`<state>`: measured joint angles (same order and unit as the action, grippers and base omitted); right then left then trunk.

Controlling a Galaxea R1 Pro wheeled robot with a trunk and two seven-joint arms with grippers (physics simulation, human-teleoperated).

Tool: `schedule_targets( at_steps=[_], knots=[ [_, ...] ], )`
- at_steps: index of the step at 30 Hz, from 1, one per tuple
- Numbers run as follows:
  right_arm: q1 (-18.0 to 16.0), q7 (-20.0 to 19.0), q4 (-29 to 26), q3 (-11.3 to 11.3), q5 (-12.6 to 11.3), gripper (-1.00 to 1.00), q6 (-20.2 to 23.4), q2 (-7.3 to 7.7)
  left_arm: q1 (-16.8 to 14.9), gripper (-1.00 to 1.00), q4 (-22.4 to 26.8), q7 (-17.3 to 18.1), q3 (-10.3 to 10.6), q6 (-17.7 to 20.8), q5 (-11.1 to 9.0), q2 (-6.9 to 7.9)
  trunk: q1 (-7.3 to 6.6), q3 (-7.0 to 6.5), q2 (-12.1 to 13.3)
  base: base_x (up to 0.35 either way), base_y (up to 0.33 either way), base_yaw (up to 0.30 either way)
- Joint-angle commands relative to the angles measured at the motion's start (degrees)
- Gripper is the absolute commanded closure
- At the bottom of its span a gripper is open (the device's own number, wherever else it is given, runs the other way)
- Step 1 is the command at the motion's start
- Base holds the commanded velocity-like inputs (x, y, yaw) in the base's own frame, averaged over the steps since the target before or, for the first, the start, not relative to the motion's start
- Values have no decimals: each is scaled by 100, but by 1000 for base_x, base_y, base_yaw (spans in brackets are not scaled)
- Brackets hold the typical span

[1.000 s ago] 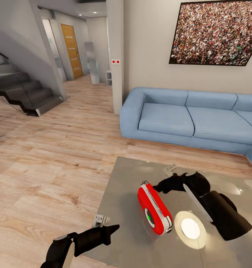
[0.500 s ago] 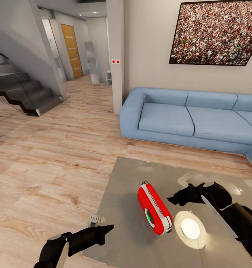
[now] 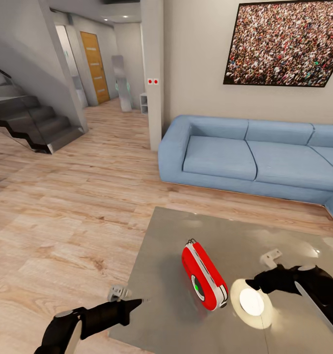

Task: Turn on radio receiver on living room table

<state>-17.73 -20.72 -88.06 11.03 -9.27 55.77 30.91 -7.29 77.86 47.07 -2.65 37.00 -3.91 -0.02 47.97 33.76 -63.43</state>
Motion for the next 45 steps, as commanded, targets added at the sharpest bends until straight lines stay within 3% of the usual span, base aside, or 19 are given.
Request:
schedule_targets(
  at_steps=[1, 6, 10, 13, 17, 22, 25, 28, 32, 37, 41, 45],
  knots=[
    [52, 1, 12, -22, -6, -100, -76, 23, 0, 100, -6, 0, 0, 0, -5, 36, 0, 0, 0, 0, 0, 0],
    [281, 22, 190, -65, 39, -100, -345, 65, 4, 100, -29, 2, 0, -7, -9, 97, 0, 0, 0, 0, 0, 0],
    [345, 38, 857, -76, 167, -100, -744, 78, 11, 100, -40, 3, 0, -12, -13, 160, 0, 0, 0, 0, 0, 0],
    [359, 26, 1785, -80, 235, -100, -1417, 81, 17, 100, -55, 0, -5, -21, -24, 243, 0, 0, 0, 0, 0, 0],
    [365, 9, 3315, -77, 261, -100, -2559, 82, 43, 100, -203, -2, -7, -35, -32, 459, 0, 0, 0, 0, 0, 0],
    [366, -17, 4596, -72, 273, -100, -3532, 90, 55, 100, -674, 8, -9, -74, -33, 691, 0, 0, 0, 0, 0, 0],
    [368, -32, 5338, -62, 276, -100, -4032, 114, 59, 100, -1442, 6, -21, -656, -31, 816, 0, 0, 0, 0, 0, 0],
    [368, -39, 5611, -59, 282, -100, -4228, 125, 61, 100, -1898, 0, -85, -1067, -30, 870, 0, 0, 0, 0, 0, 0],
    [370, -45, 5730, -48, 294, -100, -4333, 132, 61, 100, -2244, -4, -196, -1264, -26, 908, 0, 0, 0, 0, 0, 0],
    [374, -44, 5943, -35, 524, -100, -4432, 130, 61, 100, -2555, -5, -248, -1342, -24, 1010, 0, 0, 0, 0, 0, 0],
    [373, -40, 6368, -32, 728, -100, -4798, 122, 61, 100, -2804, -5, -260, -1369, -27, 1085, 0, 0, 0, 0, 0, 0],
    [375, -38, 6752, -30, 771, -100, -5119, 120, 59, 100, -2916, -12, -262, -1386, -23, 1103, 0, 0, 0, 0, 0, 0]
  ],
)
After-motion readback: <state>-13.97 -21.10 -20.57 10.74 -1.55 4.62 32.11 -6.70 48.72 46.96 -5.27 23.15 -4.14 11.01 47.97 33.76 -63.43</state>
